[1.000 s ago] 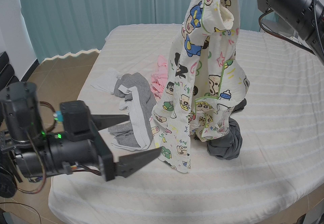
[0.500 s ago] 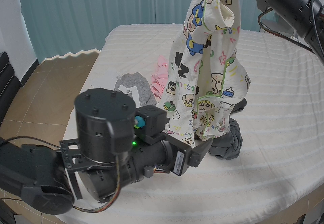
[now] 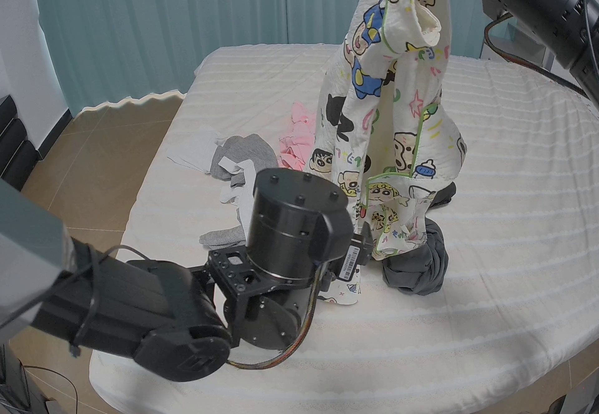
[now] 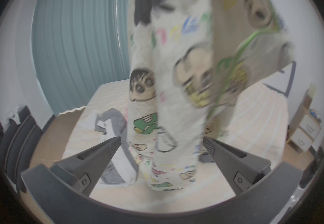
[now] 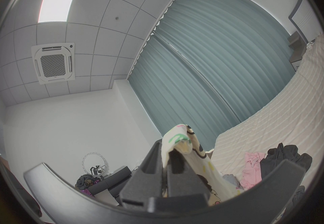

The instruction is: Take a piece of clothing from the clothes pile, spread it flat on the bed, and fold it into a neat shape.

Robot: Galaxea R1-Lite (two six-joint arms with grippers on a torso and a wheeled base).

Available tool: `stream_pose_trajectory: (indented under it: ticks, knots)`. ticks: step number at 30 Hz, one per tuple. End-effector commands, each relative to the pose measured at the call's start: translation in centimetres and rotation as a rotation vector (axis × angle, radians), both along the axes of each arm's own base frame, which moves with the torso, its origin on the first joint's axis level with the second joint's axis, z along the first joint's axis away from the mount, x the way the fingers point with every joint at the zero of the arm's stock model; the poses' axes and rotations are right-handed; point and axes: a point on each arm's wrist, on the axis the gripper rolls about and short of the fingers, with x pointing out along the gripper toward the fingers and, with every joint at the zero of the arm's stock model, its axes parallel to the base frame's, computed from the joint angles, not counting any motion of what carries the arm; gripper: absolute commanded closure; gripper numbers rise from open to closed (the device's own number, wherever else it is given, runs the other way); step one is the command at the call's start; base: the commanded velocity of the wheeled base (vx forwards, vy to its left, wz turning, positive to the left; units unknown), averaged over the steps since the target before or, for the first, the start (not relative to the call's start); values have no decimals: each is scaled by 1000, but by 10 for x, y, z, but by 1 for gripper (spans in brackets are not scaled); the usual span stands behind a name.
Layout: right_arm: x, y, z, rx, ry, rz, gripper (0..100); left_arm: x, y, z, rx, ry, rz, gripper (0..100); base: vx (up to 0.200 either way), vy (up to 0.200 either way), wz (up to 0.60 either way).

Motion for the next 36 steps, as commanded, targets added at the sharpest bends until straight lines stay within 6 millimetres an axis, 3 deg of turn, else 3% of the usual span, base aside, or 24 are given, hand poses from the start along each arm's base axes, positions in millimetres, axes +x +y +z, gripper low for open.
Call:
stream_pose_trajectory:
  ticks: [1,6,11,15,24,32,36]
  knots:
    - [-7,-8,7,21,-17,1,100,23,-6,-21,66,10,77,0,0,0,0]
    - [-12,-14,14,43,-36,4,100,27,-8,-21,57,5,90,0,0,0,0]
    - [-11,-11,12,37,-31,11,100,16,-18,-25,50,22,39,0,0,0,0]
    - [-18,-6,14,44,-32,40,100,22,-26,-39,60,35,42,0,0,0,0]
    - [-27,-4,21,71,-48,75,100,26,-28,-38,16,38,90,0,0,0,0]
    - [-32,-10,34,124,-64,51,100,31,-19,-42,27,49,121,0,0,0,0]
    - [-29,-18,32,118,-64,6,100,46,3,-30,51,3,261,0,0,0,0]
